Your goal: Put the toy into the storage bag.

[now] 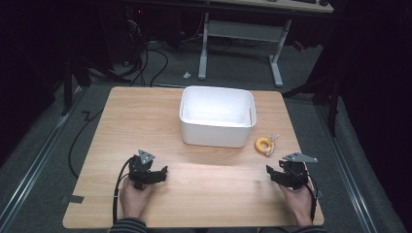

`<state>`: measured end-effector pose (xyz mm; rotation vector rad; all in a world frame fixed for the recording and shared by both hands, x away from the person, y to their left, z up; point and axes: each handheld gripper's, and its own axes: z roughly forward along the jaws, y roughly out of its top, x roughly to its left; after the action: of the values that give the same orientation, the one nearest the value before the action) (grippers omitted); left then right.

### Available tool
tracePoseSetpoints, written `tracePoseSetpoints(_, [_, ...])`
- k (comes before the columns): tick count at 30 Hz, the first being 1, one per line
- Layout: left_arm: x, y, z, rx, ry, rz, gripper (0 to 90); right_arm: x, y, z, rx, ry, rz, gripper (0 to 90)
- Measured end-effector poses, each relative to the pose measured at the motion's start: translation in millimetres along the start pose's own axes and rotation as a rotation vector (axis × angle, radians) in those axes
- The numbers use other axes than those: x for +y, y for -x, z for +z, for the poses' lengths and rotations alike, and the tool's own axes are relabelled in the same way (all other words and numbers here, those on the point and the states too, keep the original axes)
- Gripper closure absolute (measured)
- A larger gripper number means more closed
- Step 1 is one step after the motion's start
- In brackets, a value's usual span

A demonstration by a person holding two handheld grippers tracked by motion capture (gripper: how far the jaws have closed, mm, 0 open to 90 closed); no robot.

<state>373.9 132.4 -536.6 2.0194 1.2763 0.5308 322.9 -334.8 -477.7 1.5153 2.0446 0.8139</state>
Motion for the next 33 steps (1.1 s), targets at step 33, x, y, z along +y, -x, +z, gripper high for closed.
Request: tracePoseSetpoints(33, [0.0,0.0,0.0,-0.001,0.0,0.001,15.0,68.6,22.3,15.6,0.035,-0.044,-0.011,61.1])
